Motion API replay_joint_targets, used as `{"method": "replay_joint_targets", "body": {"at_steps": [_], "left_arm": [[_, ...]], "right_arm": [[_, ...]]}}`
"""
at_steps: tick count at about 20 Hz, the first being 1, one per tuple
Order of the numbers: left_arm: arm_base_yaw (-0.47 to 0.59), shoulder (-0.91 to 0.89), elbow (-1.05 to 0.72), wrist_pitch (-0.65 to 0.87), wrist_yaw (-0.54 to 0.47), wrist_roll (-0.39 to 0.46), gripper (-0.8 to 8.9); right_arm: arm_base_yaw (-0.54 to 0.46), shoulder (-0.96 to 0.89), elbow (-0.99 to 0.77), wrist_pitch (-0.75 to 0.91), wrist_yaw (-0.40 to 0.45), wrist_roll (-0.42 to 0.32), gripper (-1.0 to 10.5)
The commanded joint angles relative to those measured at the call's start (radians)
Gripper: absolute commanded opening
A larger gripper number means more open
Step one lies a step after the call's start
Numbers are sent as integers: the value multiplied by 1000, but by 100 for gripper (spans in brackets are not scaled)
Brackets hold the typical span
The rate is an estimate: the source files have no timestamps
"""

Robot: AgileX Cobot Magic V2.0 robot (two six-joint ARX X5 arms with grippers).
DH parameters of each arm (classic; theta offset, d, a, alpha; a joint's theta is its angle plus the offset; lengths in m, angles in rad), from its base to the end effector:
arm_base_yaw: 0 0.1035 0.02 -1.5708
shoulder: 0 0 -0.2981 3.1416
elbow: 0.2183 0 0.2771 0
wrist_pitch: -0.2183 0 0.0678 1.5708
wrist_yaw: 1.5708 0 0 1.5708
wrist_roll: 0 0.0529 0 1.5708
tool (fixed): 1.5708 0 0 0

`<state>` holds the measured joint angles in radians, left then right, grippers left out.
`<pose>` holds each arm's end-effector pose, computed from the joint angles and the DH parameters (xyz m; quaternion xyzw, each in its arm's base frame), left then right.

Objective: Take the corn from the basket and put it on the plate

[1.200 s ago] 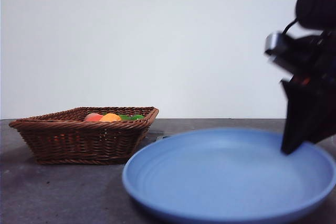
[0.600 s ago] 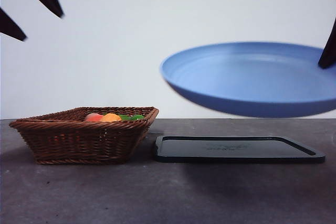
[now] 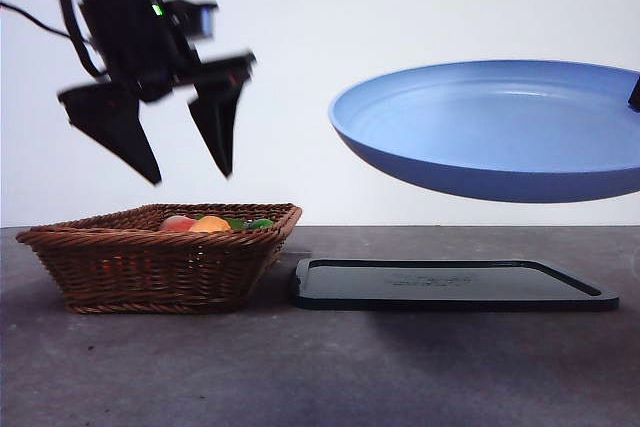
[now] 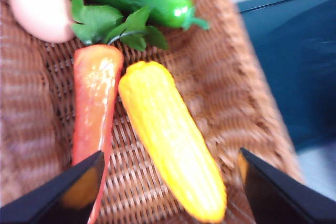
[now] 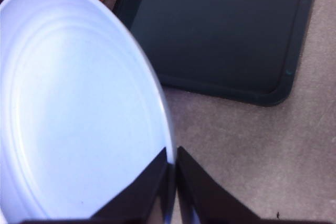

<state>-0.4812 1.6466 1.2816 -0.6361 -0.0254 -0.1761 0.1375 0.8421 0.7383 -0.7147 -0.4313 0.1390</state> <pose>0.3391 -0.1755 0.2586 0.0446 0.4802 -0.1566 0.8619 0.1713 0.0460 0.2730 0.1193 0.4106 0.2295 0.8744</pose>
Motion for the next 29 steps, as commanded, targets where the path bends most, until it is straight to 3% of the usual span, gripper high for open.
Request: {"method": "replay_joint_targets", "body": {"at_steps": [1,17,23,29], "left_arm": [[-10,80,45,8,-7,-21,412],[-21,232,52,60,-7,-50,400],[-23,232,52,55,-6,-51,241],[-15,204,53,45,-6,-52,230]], "right_arm": [[2,3,24,11,-6,13,2],[2,6,24,28,-5,6,2],[2,6,24,33,-5,6,2],[2,7,24,33,-5,11,2]]}}
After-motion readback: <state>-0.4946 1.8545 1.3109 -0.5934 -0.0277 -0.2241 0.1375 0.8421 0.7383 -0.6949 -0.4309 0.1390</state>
